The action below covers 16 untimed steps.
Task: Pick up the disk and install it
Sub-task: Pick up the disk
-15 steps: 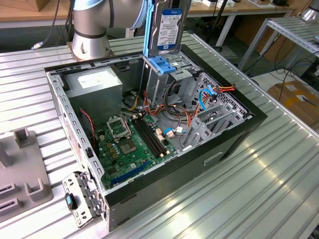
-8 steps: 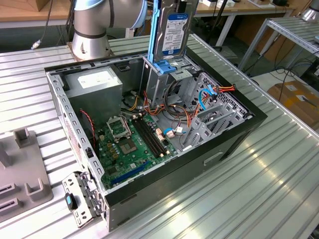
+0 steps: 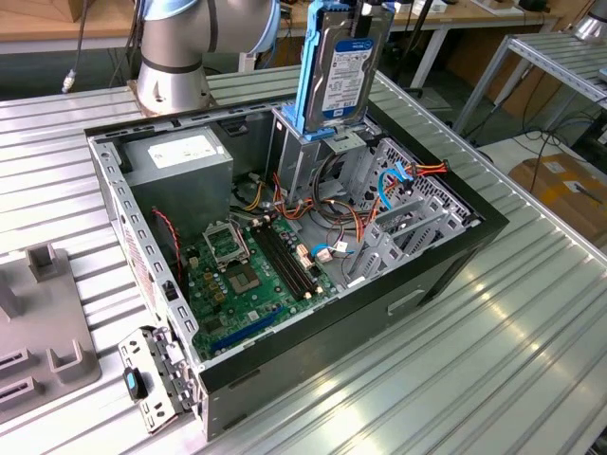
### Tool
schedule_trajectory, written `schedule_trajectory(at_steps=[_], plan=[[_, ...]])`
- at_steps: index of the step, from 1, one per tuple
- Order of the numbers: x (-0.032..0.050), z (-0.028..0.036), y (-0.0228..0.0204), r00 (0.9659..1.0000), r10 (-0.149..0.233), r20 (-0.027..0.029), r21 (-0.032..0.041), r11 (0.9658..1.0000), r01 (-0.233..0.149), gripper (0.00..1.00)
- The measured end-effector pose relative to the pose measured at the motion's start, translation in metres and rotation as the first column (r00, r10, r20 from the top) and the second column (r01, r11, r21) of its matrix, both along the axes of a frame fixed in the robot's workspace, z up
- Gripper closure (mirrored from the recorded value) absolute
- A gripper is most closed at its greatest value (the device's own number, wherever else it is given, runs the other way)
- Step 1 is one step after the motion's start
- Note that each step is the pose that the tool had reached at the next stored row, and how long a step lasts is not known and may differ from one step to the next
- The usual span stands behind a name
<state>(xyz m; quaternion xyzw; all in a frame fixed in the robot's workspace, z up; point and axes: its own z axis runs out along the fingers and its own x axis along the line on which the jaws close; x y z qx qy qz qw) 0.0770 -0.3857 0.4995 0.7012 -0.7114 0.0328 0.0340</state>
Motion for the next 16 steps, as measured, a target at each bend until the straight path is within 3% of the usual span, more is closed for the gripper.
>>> schedule_trajectory(at_steps=[4,9,16], plan=[[-0.0001,0.0000,-0.0121,1.0000,0.000,0.0000,0.0029,1.0000,0.000,0.65],[0.0000,0.0000,-0.0236,1.0000,0.000,0.0000,0.0035,1.0000,0.000,0.65],[0.0000,0.0000,-0.0464,1.0000,0.000,0.0000,0.0045,1.0000,0.000,0.65]])
